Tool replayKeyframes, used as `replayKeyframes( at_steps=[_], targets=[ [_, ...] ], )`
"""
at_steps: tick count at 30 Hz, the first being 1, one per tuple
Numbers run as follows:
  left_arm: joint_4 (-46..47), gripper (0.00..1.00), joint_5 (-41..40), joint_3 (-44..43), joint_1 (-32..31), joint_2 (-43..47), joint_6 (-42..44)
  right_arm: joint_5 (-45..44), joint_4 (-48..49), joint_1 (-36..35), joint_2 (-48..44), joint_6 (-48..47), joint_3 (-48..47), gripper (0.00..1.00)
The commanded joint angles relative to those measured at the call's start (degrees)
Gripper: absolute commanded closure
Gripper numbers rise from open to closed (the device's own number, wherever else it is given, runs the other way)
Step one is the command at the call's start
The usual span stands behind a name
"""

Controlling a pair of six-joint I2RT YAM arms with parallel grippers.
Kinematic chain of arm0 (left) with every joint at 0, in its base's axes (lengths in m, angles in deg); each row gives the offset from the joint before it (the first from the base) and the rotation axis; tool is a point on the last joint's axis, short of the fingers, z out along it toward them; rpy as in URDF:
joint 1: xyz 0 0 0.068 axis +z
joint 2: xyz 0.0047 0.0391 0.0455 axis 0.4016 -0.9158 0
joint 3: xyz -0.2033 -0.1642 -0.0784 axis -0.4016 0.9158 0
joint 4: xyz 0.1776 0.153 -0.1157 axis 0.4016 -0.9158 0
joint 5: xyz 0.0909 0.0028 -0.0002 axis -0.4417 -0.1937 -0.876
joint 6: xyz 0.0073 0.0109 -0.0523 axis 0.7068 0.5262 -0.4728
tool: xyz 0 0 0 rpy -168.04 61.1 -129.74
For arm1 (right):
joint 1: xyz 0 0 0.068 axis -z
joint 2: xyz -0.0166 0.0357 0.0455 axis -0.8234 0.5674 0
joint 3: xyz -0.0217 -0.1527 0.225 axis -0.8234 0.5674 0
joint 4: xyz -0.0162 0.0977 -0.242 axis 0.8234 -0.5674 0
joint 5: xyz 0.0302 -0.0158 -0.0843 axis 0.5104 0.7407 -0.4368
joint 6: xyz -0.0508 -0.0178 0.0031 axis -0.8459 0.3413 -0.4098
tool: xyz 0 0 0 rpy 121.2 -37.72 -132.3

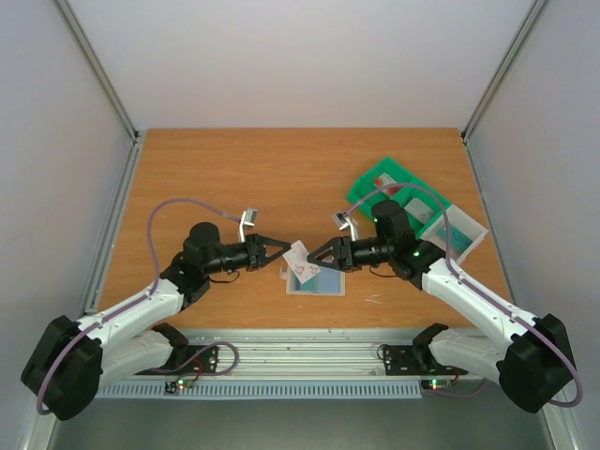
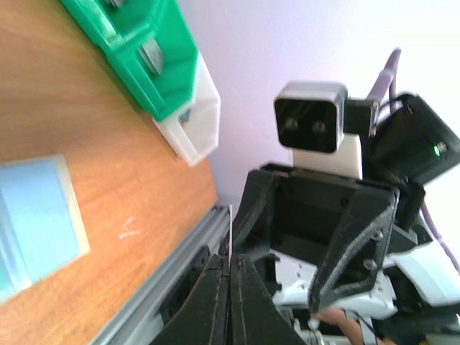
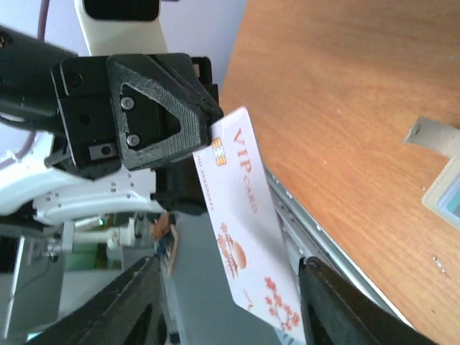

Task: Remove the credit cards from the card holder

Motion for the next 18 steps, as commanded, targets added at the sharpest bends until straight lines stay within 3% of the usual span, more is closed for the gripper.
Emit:
replayKeyframes(
  at_steps=[1,3,9,18],
  targets=[
    [-1.2,0.99,-10.8,-2.8,0.1,0.6,1.4,-4.8,12.6,-0.2,-2.1,15.2,3.7,0.4],
    [-0.6,1.0,-14.4,-2.9,0.1,1.1,0.9,-5.5,18.0,-0.2,-2.1,19.8,4.9,0.35],
    [1.5,1.0,-23.9,-3.8,0.1,2.4,-2.0,-12.2,24.2,-0.2,-2.3,26.3,7.4,0.34],
    [5.8,1.0,-32.5,-3.3,0.1,2.0,-2.4,-11.7,41.3,-0.5,4.6,34.1,8.2,0.34]
  ],
)
